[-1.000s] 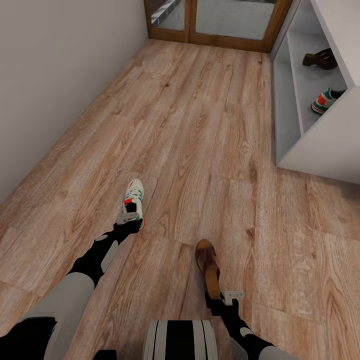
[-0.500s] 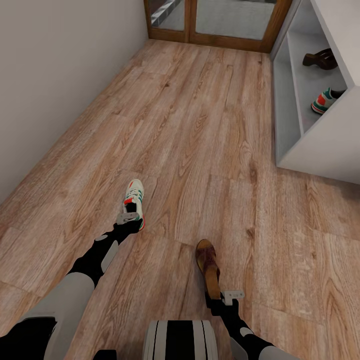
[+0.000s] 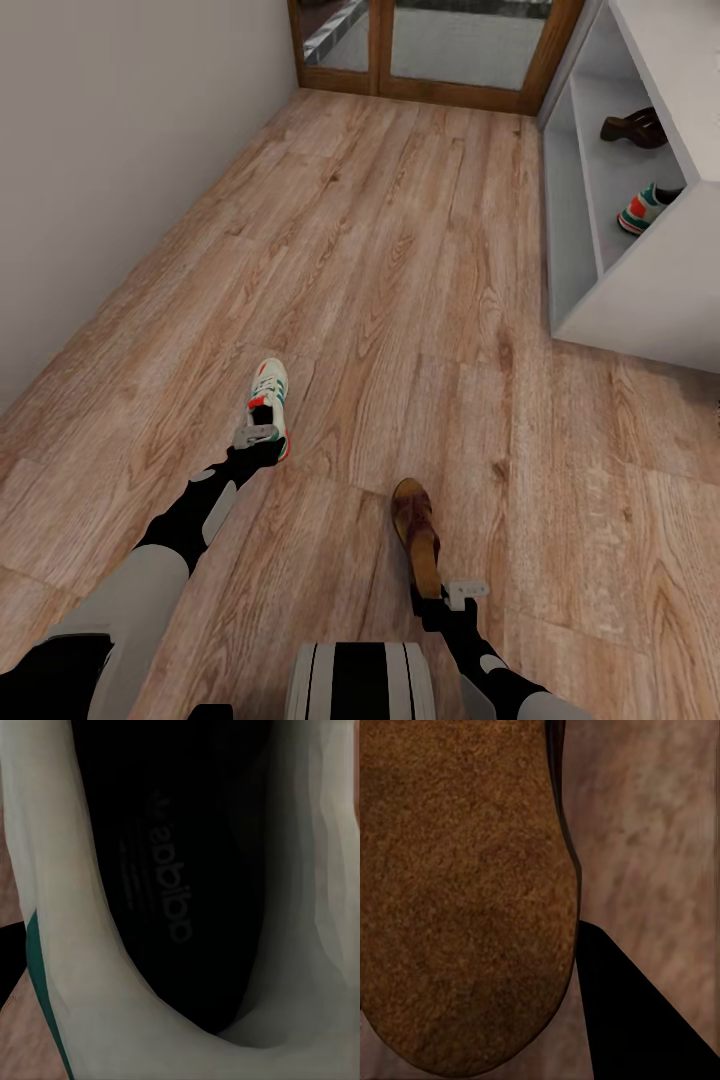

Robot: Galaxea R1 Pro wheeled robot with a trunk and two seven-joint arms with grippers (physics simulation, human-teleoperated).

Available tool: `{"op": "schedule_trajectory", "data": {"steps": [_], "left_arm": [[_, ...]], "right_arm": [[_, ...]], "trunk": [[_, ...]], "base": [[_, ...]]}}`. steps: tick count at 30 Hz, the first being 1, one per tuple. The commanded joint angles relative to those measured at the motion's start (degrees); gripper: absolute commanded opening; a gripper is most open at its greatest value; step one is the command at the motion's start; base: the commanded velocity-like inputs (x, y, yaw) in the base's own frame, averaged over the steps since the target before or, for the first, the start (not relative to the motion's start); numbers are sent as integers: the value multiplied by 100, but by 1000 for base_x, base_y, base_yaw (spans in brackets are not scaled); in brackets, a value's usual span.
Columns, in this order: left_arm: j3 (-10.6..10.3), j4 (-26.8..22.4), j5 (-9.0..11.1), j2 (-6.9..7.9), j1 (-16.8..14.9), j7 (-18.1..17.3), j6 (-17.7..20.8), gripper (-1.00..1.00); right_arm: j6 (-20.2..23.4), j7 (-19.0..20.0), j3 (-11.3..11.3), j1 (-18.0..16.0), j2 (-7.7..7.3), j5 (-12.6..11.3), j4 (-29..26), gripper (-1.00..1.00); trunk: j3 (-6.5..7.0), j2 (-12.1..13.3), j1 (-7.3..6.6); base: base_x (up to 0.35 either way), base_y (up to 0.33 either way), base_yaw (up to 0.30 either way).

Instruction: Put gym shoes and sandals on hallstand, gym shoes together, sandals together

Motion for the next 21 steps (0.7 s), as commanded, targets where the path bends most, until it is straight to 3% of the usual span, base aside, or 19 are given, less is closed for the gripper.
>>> {"op": "schedule_trajectory", "data": {"steps": [1, 17, 19, 21], "left_arm": [[15, -8, 58, -1, 1, -29, 49, -100], [15, -8, 58, 7, 1, -33, 54, -100], [15, -8, 58, 8, 1, -33, 56, -100], [15, -8, 58, 8, 1, -33, 57, -100]], "right_arm": [[-11, 26, -6, -2, 0, -31, 6, -100], [-2, 29, -31, -2, 9, -14, -95, -100], [24, 17, -38, -4, 9, -17, -328, -100], [144, 4, -42, -9, 9, -21, -985, -100]], "trunk": [[20, 1, -3], [374, 22, -44], [418, 25, -50], [463, 27, -55]], "base": [[0, 0, 0], [0, 0, 0], [0, 0, 0], [0, 0, 0]]}}
